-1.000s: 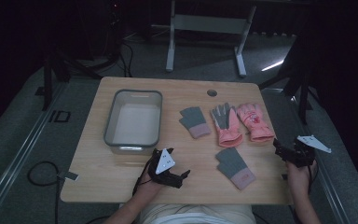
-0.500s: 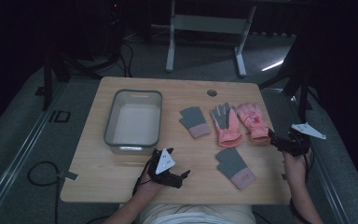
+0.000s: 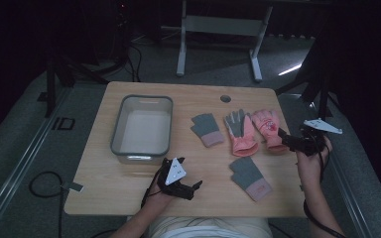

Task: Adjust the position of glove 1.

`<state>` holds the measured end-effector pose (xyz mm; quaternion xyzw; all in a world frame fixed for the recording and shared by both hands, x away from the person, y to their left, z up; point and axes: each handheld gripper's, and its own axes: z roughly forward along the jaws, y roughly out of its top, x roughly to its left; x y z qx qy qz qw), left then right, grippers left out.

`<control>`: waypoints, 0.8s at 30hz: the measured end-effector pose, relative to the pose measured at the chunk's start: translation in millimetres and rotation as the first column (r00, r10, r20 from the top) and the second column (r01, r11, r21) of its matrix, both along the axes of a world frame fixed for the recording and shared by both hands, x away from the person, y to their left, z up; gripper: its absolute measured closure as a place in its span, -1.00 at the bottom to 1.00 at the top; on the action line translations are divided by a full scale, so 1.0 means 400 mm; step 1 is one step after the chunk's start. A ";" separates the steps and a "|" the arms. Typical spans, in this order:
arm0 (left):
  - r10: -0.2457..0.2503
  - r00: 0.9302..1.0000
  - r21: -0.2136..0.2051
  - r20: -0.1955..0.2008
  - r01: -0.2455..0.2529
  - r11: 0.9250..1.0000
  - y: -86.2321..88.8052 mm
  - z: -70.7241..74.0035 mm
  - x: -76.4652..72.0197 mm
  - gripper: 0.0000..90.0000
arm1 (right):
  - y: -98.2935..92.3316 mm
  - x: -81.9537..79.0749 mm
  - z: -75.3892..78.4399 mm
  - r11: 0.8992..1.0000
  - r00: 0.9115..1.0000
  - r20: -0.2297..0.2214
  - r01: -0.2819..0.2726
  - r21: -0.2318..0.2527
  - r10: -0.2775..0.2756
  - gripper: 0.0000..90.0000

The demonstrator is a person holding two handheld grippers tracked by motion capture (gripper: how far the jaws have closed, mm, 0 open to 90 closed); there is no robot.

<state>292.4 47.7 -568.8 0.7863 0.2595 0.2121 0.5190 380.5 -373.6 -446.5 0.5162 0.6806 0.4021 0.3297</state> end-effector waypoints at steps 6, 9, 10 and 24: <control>-0.003 1.000 0.001 0.001 0.003 1.000 0.000 0.000 0.000 -1.00 | 0.034 0.011 0.028 1.000 0.999 0.023 -0.025 0.002 0.025 -0.76; -0.003 1.000 0.000 0.000 0.003 1.000 0.000 0.000 0.000 -1.00 | 0.055 0.024 0.038 0.998 0.998 0.013 -0.056 0.016 0.055 -0.76; -0.003 1.000 0.000 0.000 0.003 1.000 0.000 0.000 0.000 -1.00 | 0.063 0.027 0.041 0.998 0.998 0.013 -0.069 0.012 0.068 -0.76; -0.002 1.000 0.004 0.002 0.002 1.000 -0.001 0.000 -0.001 -1.00 | 0.174 0.076 0.081 0.979 0.979 0.003 -0.205 -0.008 0.205 -0.61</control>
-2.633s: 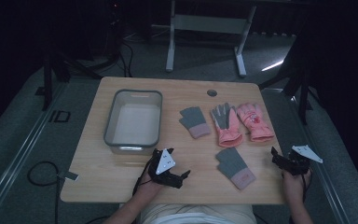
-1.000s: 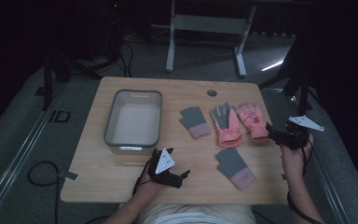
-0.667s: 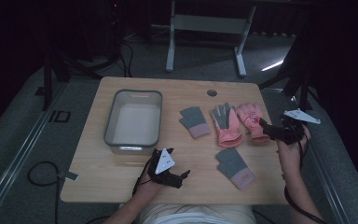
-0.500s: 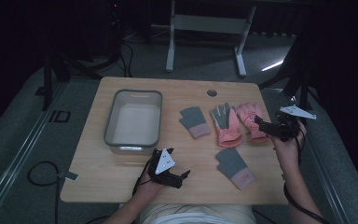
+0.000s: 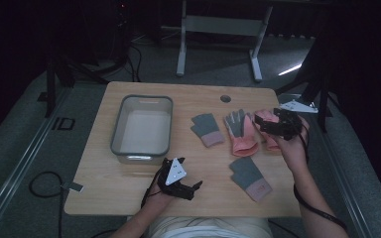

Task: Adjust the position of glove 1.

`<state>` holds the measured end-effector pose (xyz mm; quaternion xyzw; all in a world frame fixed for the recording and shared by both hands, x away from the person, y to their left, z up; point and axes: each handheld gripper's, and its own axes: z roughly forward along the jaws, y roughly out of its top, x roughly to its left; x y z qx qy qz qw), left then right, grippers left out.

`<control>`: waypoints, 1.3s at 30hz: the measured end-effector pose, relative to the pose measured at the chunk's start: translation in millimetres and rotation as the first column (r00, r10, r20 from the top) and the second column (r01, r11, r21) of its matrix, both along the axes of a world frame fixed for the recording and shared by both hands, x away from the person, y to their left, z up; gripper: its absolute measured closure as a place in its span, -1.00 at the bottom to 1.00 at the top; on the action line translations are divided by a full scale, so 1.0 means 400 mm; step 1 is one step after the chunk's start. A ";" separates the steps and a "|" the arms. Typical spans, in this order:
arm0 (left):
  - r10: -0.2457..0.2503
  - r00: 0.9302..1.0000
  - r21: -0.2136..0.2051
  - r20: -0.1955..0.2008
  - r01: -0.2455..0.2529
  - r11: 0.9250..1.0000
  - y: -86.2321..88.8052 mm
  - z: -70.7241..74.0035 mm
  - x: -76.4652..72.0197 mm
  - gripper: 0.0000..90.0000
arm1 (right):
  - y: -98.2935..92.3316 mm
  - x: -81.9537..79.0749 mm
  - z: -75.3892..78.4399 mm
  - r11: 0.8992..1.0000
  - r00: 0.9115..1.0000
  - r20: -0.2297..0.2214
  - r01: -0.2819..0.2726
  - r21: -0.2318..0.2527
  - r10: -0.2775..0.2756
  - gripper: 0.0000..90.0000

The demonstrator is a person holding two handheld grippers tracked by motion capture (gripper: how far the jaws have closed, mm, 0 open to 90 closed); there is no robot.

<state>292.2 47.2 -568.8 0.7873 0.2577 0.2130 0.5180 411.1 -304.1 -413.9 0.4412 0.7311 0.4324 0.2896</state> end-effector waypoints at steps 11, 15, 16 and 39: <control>0.000 1.000 -0.003 -0.002 0.000 1.000 0.001 0.000 0.000 -1.00 | 0.083 0.029 -0.007 0.996 0.995 -0.009 -0.095 0.003 0.095 -0.48; -0.001 1.000 -0.004 -0.002 0.000 1.000 0.001 0.000 0.000 -1.00 | 0.119 0.045 -0.015 0.991 0.991 -0.018 -0.133 0.007 0.133 -0.39; 0.000 1.000 -0.005 -0.002 0.000 1.000 0.001 0.000 0.000 -1.00 | 0.125 0.047 -0.016 0.991 0.990 -0.015 -0.137 0.003 0.137 -0.36; -0.002 1.000 -0.006 0.001 0.002 1.000 0.002 0.000 0.001 -1.00 | 0.277 0.143 -0.109 0.961 0.960 -0.124 -0.264 -0.085 0.252 0.01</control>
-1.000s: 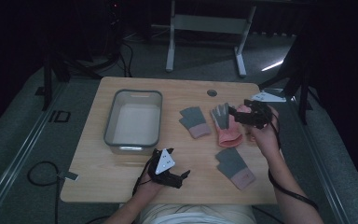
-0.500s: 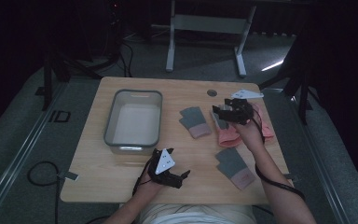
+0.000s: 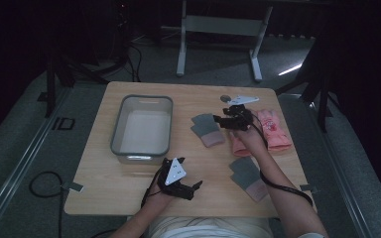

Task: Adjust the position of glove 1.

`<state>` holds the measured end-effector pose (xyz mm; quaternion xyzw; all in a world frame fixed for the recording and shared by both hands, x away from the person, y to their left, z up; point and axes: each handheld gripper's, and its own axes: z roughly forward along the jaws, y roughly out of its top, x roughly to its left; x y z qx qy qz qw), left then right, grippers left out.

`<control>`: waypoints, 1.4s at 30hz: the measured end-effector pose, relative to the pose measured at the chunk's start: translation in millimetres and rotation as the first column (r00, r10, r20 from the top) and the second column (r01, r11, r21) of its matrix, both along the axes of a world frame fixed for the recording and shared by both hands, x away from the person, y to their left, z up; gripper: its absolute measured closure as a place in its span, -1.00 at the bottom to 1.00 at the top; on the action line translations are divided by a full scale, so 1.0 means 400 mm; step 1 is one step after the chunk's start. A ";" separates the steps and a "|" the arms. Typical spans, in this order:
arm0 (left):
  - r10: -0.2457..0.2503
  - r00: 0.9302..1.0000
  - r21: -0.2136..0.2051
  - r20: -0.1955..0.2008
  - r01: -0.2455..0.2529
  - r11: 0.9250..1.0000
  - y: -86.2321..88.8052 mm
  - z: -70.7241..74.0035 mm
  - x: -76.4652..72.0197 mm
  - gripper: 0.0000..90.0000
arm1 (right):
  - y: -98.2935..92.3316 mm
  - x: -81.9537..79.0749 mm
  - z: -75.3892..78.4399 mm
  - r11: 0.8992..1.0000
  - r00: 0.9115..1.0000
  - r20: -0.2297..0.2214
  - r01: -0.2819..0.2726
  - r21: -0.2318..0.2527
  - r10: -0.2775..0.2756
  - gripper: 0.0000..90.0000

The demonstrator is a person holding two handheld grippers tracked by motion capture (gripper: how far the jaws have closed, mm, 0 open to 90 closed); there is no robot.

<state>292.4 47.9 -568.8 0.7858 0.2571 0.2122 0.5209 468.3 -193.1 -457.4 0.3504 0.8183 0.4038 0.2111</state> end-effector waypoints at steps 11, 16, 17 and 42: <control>-0.001 1.000 -0.001 0.000 0.001 1.000 0.000 0.000 0.000 -1.00 | 0.049 0.052 -0.063 0.996 0.994 -0.101 -0.058 -0.065 0.051 0.34; -0.002 1.000 -0.001 0.000 0.002 1.000 0.000 0.000 -0.001 -1.00 | 0.068 0.087 -0.090 0.994 0.989 -0.132 -0.071 -0.084 0.059 0.46; -0.004 1.000 -0.002 -0.001 0.004 1.000 0.000 0.000 -0.001 -1.00 | 0.071 0.095 -0.098 0.993 0.988 -0.143 -0.072 -0.090 0.058 0.46; -0.005 1.000 0.011 0.010 0.005 1.000 -0.004 0.000 -0.004 -1.00 | 0.110 0.180 -0.206 0.978 0.962 -0.272 -0.073 -0.195 0.017 0.86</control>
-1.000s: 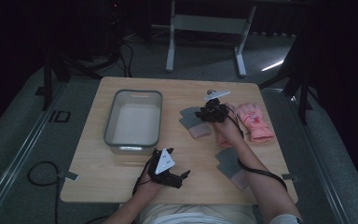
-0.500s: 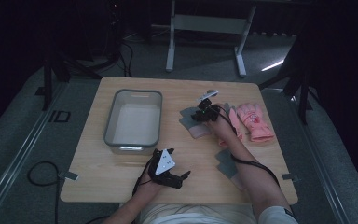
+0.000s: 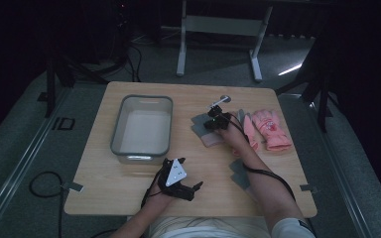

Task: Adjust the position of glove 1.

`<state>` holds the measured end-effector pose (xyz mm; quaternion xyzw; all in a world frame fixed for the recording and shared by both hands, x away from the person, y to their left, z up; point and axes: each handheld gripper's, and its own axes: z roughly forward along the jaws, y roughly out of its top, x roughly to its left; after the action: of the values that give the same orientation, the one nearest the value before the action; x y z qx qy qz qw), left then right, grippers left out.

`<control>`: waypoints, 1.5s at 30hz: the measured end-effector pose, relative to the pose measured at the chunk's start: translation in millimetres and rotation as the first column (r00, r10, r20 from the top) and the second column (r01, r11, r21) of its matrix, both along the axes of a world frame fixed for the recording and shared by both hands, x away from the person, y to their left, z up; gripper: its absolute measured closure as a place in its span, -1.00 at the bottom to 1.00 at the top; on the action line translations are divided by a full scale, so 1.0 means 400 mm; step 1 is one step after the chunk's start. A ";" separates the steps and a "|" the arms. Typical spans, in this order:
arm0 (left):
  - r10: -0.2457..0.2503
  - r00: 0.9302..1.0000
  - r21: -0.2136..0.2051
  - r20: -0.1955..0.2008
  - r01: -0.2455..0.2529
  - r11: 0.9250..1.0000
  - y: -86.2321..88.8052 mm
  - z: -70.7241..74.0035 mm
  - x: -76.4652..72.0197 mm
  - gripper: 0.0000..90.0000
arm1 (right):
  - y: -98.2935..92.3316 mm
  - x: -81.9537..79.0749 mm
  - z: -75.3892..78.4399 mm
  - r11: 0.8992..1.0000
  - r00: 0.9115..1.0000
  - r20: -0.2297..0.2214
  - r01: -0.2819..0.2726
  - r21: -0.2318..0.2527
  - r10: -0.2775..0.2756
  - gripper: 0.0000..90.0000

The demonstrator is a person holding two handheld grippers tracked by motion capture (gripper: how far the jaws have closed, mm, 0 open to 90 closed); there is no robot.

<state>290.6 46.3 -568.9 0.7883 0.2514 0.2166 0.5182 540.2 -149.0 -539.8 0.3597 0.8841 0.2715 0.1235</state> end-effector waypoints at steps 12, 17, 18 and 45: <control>0.009 1.000 -0.002 -0.003 -0.009 1.000 0.002 0.000 0.002 -1.00 | -0.015 -0.202 0.167 0.959 0.977 0.035 0.198 0.201 -0.209 0.91; 0.011 1.000 0.002 0.002 -0.011 1.000 0.000 0.000 0.001 -1.00 | -0.019 -0.312 0.188 0.934 0.962 0.060 0.243 0.263 -0.267 0.91; 0.011 1.000 0.001 0.001 -0.011 1.000 0.000 0.000 0.001 -1.00 | -0.019 -0.329 0.183 0.929 0.960 0.056 0.250 0.272 -0.275 0.91; 0.015 1.000 0.001 0.004 -0.015 1.000 0.001 0.000 0.000 -1.00 | 0.011 -0.413 -0.024 0.891 0.911 -0.072 0.412 0.191 -0.405 0.76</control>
<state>290.6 46.7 -568.9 0.7861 0.2564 0.2221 0.5167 375.1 -144.7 -549.3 0.5521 0.7584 0.3222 0.1270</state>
